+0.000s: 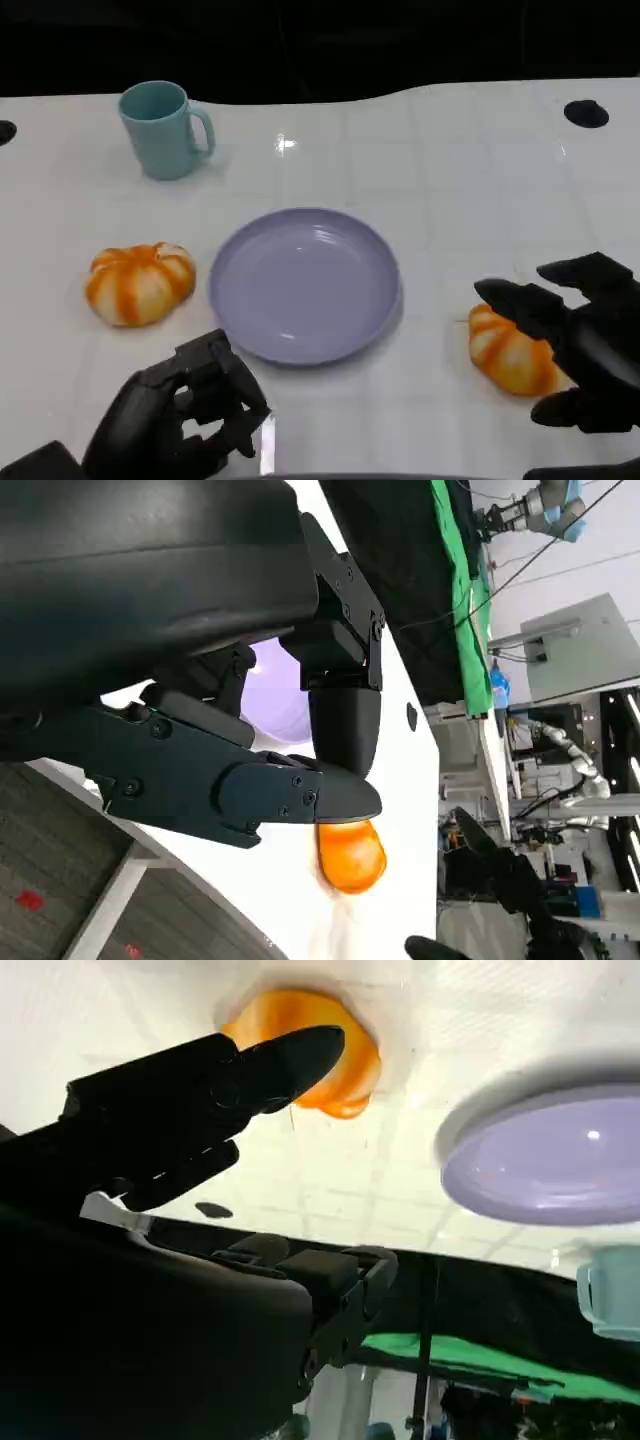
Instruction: Grasp the bread from the table and place it into the plate.
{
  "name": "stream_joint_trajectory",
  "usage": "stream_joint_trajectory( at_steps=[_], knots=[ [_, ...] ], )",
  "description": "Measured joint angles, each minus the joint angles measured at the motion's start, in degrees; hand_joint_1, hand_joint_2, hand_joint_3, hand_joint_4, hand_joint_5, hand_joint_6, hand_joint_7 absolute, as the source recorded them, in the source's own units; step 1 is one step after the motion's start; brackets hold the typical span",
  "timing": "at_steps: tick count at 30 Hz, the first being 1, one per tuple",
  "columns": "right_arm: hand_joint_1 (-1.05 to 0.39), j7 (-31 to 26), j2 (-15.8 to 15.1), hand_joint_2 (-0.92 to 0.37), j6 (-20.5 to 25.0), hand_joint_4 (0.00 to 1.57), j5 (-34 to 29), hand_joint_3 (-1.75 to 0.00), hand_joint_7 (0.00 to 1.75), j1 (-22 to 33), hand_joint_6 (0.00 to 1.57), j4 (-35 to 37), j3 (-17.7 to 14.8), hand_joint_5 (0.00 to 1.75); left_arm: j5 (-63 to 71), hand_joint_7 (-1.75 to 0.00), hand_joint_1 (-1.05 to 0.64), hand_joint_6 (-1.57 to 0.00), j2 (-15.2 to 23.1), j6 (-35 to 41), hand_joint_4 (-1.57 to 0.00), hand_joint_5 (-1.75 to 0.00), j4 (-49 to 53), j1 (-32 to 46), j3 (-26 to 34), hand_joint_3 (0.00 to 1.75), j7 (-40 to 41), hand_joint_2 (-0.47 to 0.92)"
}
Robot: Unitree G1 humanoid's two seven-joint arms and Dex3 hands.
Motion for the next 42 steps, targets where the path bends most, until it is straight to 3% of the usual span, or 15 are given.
stream_joint_trajectory(
  at_steps=[7, 25, 30, 33, 35, 36, 38, 40, 41, 42],
  knots=[
    [-0.62, -0.03, -0.20, -0.79, 0.22, 0.03, -1.92, 0.00, 0.01, -3.12, 0.26, 5.06, 2.42, 0.48, 0.05, -1.59, -0.52, -0.58, -0.33, 0.01, -0.69, -1.75, -0.04, -0.03, -0.07, 0.32, 0.27, 0.92],
    [-0.66, -7.10, -0.12, -0.85, 1.74, 0.11, -5.50, -0.01, 0.01, -16.16, 0.26, 29.38, 12.24, 0.37, 0.18, -1.59, -0.54, -0.58, -0.45, -0.07, -0.68, -1.75, -0.71, 0.21, -0.14, 0.31, 0.31, 0.92],
    [-0.64, -8.52, 0.45, -0.89, 1.94, 0.27, -5.35, 0.00, 0.01, -19.20, 0.35, 35.41, 15.11, 0.25, 0.13, -1.58, -0.54, -0.58, -0.45, -0.12, -0.68, -1.75, -0.76, 0.24, -0.14, 0.31, 0.31, 0.92],
    [-0.57, -9.05, 0.51, -0.92, 2.01, 0.52, -5.17, -0.02, 0.02, -20.61, 0.52, 37.84, 16.33, 0.15, 0.14, -1.57, -0.56, -0.58, -0.46, -0.12, -0.68, -1.75, -0.95, 0.33, -0.14, 0.31, 0.31, 0.92],
    [-0.39, -9.73, 0.54, -0.90, 1.73, 0.90, -4.34, -0.01, 0.09, -21.37, 0.82, 38.81, 16.73, 0.33, 0.19, -1.57, -0.56, -0.58, -0.46, -0.12, -0.68, -1.75, -1.08, 0.41, -0.17, 0.31, 0.32, 0.92],
    [-0.30, -11.09, 0.63, -0.89, 1.03, 0.96, -3.03, 0.00, 0.08, -21.59, 1.01, 39.63, 16.58, 0.68, 0.24, -1.57, -0.56, -0.58, -0.46, -0.11, -0.69, -1.75, -1.24, 0.49, -0.19, 0.31, 0.32, 0.92],
    [-0.19, -14.88, 1.16, -0.90, -0.86, 0.93, -0.07, 0.00, 0.10, -21.69, 1.24, 41.33, 15.88, 1.39, 0.25, -1.57, -0.56, -0.58, -0.46, -0.03, -0.68, -1.75, -1.53, 0.69, -0.22, 0.31, 0.32, 0.92],
    [-0.15, -19.27, 1.31, -0.91, -3.62, 0.94, 2.08, -0.01, 0.14, -21.85, 1.34, 43.18, 15.40, 1.65, 0.26, -1.57, -0.56, -0.58, -0.46, 0.00, -0.68, -1.75, -1.68, 0.79, -0.26, 0.31, 0.33, 0.92],
    [-0.14, -21.50, 1.31, -0.90, -5.08, 0.94, 2.69, -0.07, 0.46, -21.96, 1.24, 44.29, 15.36, 1.70, 0.26, -1.57, -0.56, -0.58, -0.47, 0.03, -0.68, -1.75, -1.71, 0.80, -0.28, 0.31, 0.33, 0.92],
    [-0.14, -23.24, 1.28, -0.89, -6.29, 0.92, 3.10, -0.14, 0.96, -21.98, 1.03, 45.17, 15.37, 1.72, 0.27, -1.57, -0.56, -0.58, -0.47, 0.04, -0.68, -1.75, -1.77, 0.83, -0.29, 0.31, 0.34, 0.92]
  ],
)
